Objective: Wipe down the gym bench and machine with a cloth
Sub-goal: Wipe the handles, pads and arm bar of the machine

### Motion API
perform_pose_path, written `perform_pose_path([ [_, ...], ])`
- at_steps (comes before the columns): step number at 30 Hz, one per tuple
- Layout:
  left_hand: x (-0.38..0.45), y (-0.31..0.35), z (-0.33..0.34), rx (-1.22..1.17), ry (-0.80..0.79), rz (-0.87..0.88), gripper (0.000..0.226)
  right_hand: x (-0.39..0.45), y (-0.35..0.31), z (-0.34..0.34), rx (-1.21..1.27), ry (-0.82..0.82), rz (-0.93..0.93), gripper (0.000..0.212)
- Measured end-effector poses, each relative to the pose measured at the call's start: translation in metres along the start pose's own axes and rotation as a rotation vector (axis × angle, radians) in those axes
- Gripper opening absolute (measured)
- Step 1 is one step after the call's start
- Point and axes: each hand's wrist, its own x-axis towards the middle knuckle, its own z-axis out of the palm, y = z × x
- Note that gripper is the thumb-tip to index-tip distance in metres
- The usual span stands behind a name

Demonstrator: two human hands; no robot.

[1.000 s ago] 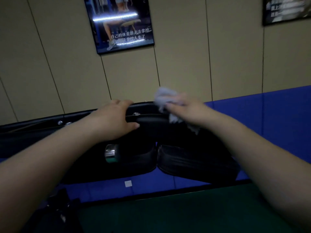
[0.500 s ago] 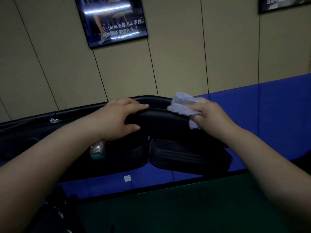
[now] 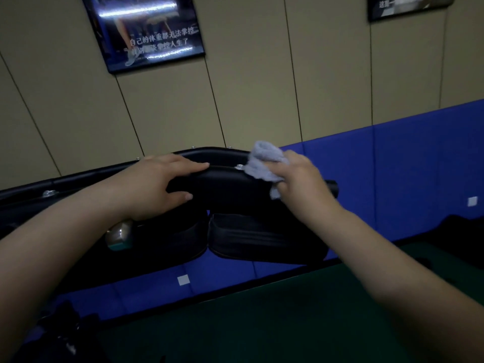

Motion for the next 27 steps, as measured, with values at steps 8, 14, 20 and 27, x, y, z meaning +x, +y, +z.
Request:
perform_pose_path([
  [8,0.003,0.0,0.001,0.051,-0.015,-0.003,0.068,-0.02,0.006,-0.033,0.106,0.157,0.214,0.029],
  [14,0.0,0.004,-0.001,0.022,-0.006,-0.002,0.066,-0.044,-0.076,0.03,0.106,0.001,-0.194,0.028],
  [20,0.001,-0.004,0.002,-0.011,-0.008,0.011,0.067,-0.047,-0.058,0.028,0.071,-0.133,-0.104,0.027],
  [27,0.004,-0.01,0.006,0.002,-0.013,0.005,0.07,-0.09,0.026,-0.011,0.028,-0.119,0.274,0.024],
])
